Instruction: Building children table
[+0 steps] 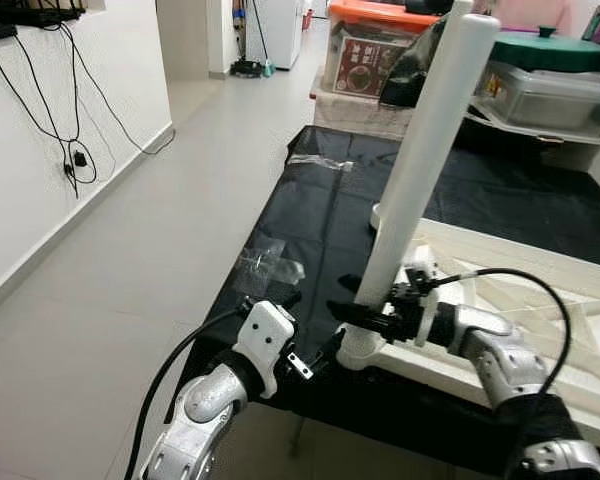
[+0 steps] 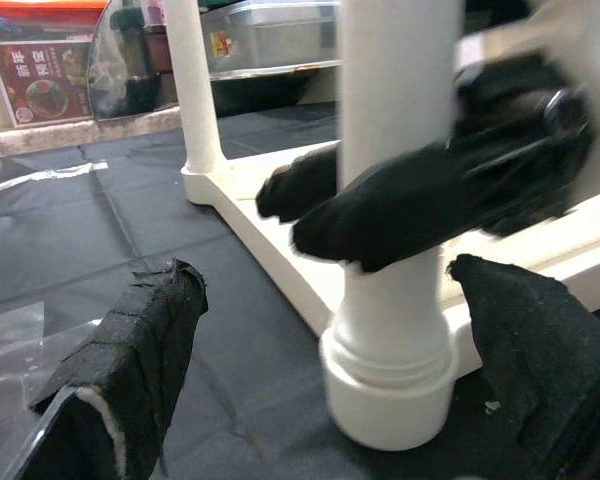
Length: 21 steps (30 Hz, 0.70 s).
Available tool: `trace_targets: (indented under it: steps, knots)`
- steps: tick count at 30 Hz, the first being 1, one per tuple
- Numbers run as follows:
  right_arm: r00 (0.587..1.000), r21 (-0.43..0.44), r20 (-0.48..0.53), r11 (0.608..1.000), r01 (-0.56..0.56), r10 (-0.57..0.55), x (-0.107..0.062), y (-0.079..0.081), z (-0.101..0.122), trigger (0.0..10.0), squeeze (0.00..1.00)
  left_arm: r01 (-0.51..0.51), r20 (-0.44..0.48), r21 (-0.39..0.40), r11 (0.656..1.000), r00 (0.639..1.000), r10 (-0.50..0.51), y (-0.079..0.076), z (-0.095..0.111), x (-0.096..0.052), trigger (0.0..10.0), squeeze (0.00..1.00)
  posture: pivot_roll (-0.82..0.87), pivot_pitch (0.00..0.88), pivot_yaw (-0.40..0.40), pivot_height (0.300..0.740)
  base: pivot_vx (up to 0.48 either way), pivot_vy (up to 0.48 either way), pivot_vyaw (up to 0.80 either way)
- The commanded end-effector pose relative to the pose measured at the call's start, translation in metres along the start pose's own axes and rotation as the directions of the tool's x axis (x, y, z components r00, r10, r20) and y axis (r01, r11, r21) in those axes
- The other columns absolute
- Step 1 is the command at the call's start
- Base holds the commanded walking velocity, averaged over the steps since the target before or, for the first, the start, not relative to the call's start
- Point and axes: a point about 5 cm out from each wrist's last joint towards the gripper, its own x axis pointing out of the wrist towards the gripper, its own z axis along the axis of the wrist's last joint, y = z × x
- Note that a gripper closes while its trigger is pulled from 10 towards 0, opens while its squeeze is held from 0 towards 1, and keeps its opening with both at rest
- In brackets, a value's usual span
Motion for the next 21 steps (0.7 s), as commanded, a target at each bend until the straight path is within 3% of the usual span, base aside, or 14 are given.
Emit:
trace_targets:
  steps: [1, 2, 4, 6, 7, 8, 10, 12, 13, 14, 15, 17, 20, 21]
  knots:
    - [0.978, 0.021, 0.023, 0.979, 0.205, -0.205, 0.007, -0.013, -0.003, 0.0, 0.00, 0.010, -0.020, -0.010, 1.000, 1.000, -0.011, -0.003, -0.004, 0.000, 10.0, 0.00, 0.14, 0.000, -0.110, 0.740, 0.000, 0.000, 0.00]
    - [0.940, 0.048, 0.060, 0.942, 0.333, -0.335, 0.006, -0.021, -0.002, 0.0, 0.00, 0.010, -0.020, -0.010, 1.000, 1.000, -0.010, -0.003, -0.004, 0.000, 10.0, 0.00, 0.14, 0.000, -0.110, 0.740, 0.000, 0.000, 0.00]
    - [0.910, 0.069, 0.079, 0.913, 0.403, -0.408, 0.005, -0.026, -0.001, 0.0, 0.00, 0.010, -0.020, -0.010, 1.000, 1.000, -0.010, -0.003, -0.004, 0.000, 10.0, 0.00, 0.14, 0.000, -0.110, 0.740, 0.000, 0.000, 0.00]
    - [0.796, 0.150, 0.108, 0.801, 0.579, -0.596, -0.002, -0.038, 0.001, 0.0, 0.00, 0.011, -0.020, -0.010, 1.000, 1.000, -0.011, -0.003, -0.004, 0.000, 10.0, 0.00, 0.14, 0.000, -0.108, 0.740, 0.000, 0.000, 0.00]
    - [0.796, 0.150, 0.108, 0.801, 0.579, -0.596, -0.002, -0.038, 0.001, 0.0, 0.00, 0.011, -0.020, -0.010, 1.000, 1.000, -0.011, -0.003, -0.004, 0.000, 10.0, 0.00, 0.14, 0.000, -0.108, 0.740, 0.000, 0.000, 0.00]
    - [0.704, 0.157, 0.080, 0.706, 0.690, -0.706, -0.008, -0.045, -0.001, 0.0, 0.00, 0.012, -0.020, -0.010, 1.000, 1.000, -0.012, -0.002, -0.004, 0.000, 10.0, 0.00, 0.14, 0.000, -0.105, 0.740, 0.000, 0.000, 0.00]
    - [0.397, 0.211, 0.045, 0.397, 0.893, -0.917, -0.033, -0.056, -0.005, 0.0, 0.00, 0.015, -0.022, -0.009, 1.000, 1.000, -0.015, -0.002, -0.005, 0.000, 10.0, 0.00, 0.13, 0.000, -0.100, 0.740, 0.000, 0.000, 0.00]
    - [0.397, 0.211, 0.045, 0.397, 0.893, -0.917, -0.033, -0.056, -0.005, 0.0, 0.00, 0.015, -0.022, -0.009, 1.000, 1.000, -0.015, -0.002, -0.005, 0.000, 10.0, 0.00, 0.13, 0.000, -0.100, 0.740, 0.000, 0.000, 0.00]
    - [0.246, 0.238, 0.024, 0.244, 0.940, -0.969, -0.044, -0.058, -0.008, 0.0, 0.00, 0.016, -0.023, -0.010, 1.000, 1.000, -0.016, -0.002, -0.005, 0.000, 10.0, 0.00, 0.13, 0.000, -0.100, 0.740, 0.000, 0.000, 0.00]
    - [0.127, 0.259, 0.009, 0.125, 0.958, -0.992, -0.054, -0.056, -0.010, 0.0, 0.00, 0.017, -0.024, -0.011, 1.000, 1.000, -0.017, -0.002, -0.005, 0.000, 10.0, 0.00, 0.13, 0.000, -0.095, 0.740, 0.000, 0.000, 0.00]
    - [0.127, 0.259, 0.009, 0.125, 0.958, -0.992, -0.054, -0.056, -0.010, 0.0, 0.00, 0.017, -0.024, -0.011, 1.000, 1.000, -0.017, -0.002, -0.005, 0.000, 10.0, 0.00, 0.13, 0.000, -0.095, 0.740, 0.000, 0.000, 0.00]
    - [-0.040, 0.306, -0.023, -0.045, 0.951, -0.999, -0.062, -0.049, -0.014, 0.0, 0.00, 0.021, -0.026, -0.011, 1.000, 0.999, -0.021, -0.003, -0.006, 0.000, 10.0, 0.00, 0.12, 0.000, -0.092, 0.740, 0.000, 0.000, 0.00]
    - [-0.040, 0.306, -0.023, -0.045, 0.951, -0.999, -0.062, -0.049, -0.014, 0.0, 0.00, 0.021, -0.026, -0.011, 1.000, 0.999, -0.021, -0.003, -0.006, 0.000, 10.0, 0.00, 0.12, 0.000, -0.092, 0.740, 0.000, 0.000, 0.00]
    - [-0.098, 0.330, -0.040, -0.105, 0.938, -0.994, -0.062, -0.045, -0.016, 0.0, 0.00, 0.022, -0.026, -0.011, 1.000, 0.999, -0.023, -0.003, -0.007, 0.000, 10.0, 0.00, 0.12, 0.000, -0.094, 0.740, 0.000, 0.000, 0.00]
